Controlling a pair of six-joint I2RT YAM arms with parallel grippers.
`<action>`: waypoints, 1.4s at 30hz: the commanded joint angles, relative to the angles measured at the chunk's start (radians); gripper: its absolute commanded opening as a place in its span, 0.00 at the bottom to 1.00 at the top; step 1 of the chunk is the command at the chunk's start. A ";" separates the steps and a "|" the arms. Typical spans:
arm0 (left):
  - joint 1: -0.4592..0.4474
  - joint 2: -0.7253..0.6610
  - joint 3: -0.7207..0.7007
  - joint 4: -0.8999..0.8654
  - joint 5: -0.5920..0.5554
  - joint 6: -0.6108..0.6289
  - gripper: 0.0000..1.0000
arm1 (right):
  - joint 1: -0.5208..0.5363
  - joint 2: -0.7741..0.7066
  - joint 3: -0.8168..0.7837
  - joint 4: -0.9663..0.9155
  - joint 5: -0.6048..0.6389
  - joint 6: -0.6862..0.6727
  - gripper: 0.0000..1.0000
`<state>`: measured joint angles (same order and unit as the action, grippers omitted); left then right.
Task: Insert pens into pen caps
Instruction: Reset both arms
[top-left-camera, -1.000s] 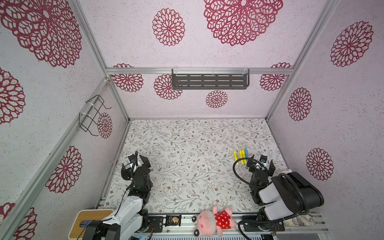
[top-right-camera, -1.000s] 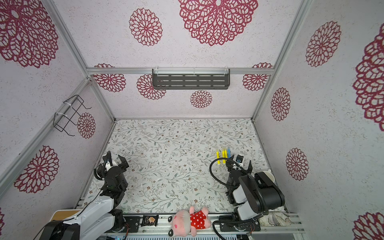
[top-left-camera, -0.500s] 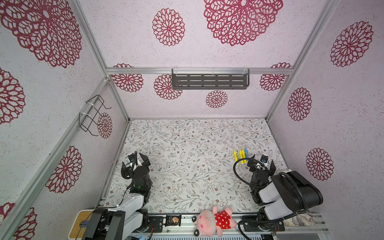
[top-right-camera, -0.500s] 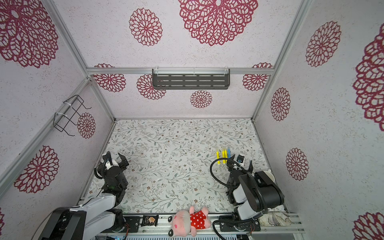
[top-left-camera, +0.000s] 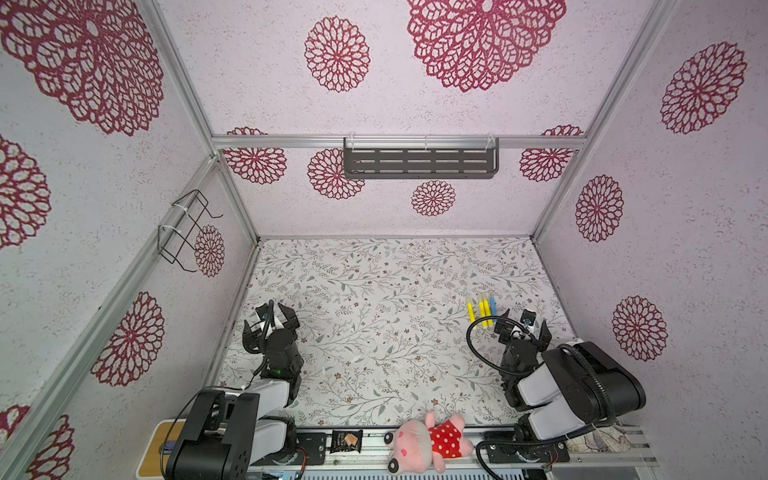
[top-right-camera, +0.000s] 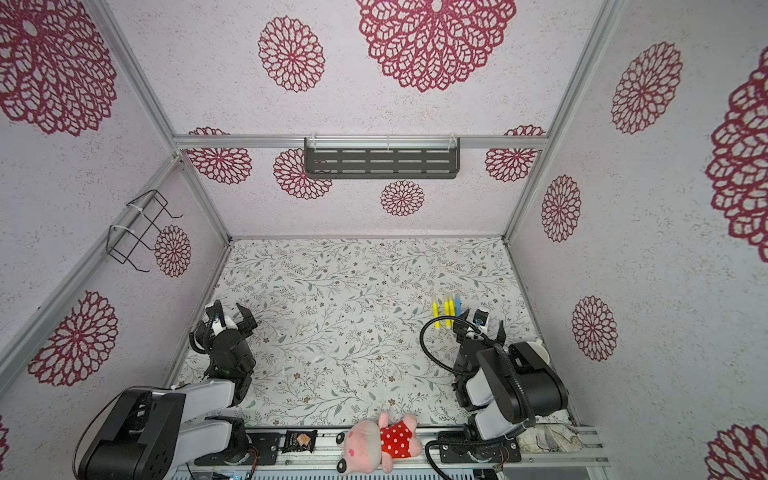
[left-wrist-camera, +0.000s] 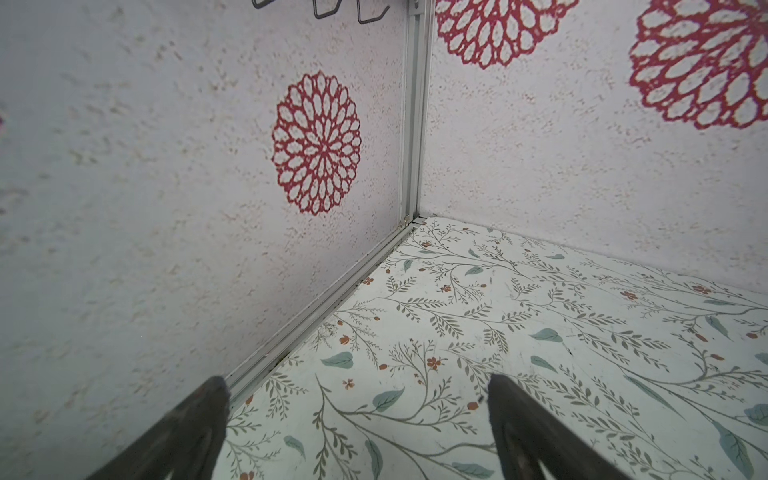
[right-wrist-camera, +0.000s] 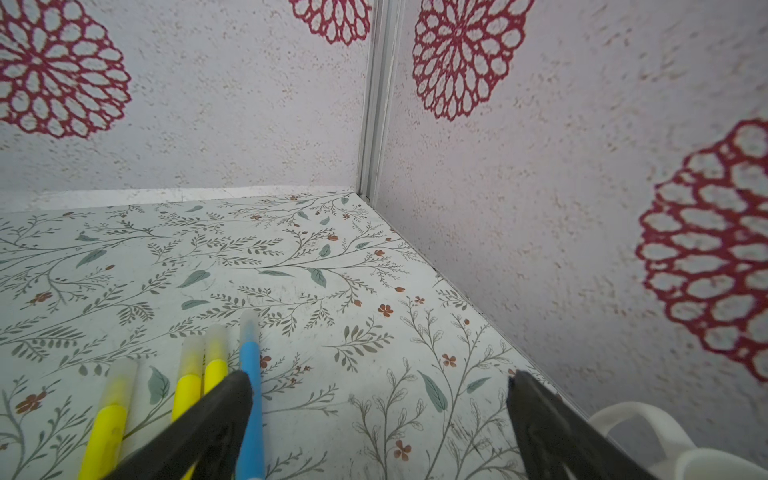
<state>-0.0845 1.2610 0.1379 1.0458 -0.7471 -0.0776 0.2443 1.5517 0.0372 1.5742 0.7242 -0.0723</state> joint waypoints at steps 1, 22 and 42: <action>0.017 0.026 0.025 0.062 0.027 0.021 0.99 | -0.008 0.007 0.021 0.110 -0.026 -0.020 0.99; 0.035 0.184 0.047 0.208 0.159 0.011 0.99 | -0.008 0.016 0.036 0.083 -0.091 -0.046 0.99; 0.036 0.373 0.073 0.350 0.350 0.094 0.99 | -0.132 -0.060 0.249 -0.449 -0.336 0.051 0.99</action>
<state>-0.0578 1.6302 0.1860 1.3857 -0.4423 -0.0139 0.1501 1.5131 0.2138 1.2934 0.4919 -0.0761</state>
